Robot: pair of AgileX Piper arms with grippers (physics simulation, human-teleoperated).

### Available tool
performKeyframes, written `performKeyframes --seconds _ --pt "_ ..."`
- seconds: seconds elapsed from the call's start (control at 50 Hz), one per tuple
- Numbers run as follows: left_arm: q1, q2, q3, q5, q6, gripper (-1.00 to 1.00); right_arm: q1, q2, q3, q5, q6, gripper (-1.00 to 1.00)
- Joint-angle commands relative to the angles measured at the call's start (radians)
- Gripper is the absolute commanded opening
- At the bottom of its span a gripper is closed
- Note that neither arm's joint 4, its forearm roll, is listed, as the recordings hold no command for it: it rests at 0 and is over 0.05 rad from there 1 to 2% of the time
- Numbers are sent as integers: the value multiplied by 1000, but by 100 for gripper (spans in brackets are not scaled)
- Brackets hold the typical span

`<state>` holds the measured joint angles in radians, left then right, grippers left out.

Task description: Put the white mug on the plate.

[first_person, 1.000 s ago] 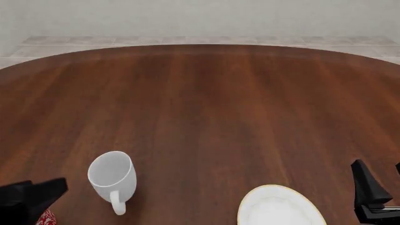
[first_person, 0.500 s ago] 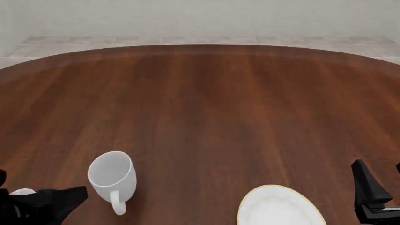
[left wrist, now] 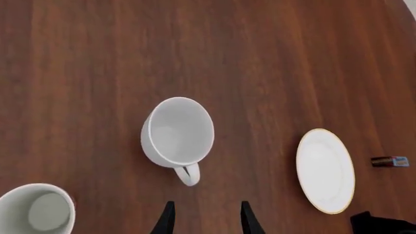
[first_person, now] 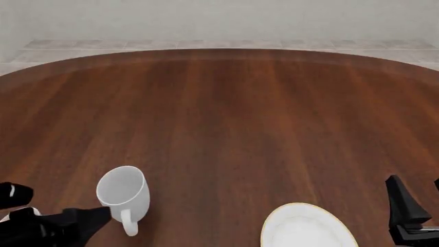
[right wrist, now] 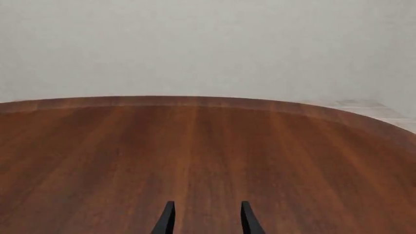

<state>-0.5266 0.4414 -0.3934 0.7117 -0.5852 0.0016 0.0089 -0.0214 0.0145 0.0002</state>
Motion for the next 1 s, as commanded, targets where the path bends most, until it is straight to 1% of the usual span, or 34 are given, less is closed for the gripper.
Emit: performKeyframes --seconds 0.02,0.14,0.16,0.26,0.48,1.0 --pt "1 31 37 -59 -14 100 0 0 0 0 0 100" --pt "2 59 61 -102 -16 100 0 0 0 0 0 100" --pt "-4 69 74 -116 -27 100 0 0 0 0 0 100" --pt "-8 87 92 -145 -34 100 0 0 0 0 0 100" --pt "-14 120 112 -188 -41 100 0 0 0 0 0 100" --pt "-17 265 174 -370 -53 100 0 0 0 0 0 100"
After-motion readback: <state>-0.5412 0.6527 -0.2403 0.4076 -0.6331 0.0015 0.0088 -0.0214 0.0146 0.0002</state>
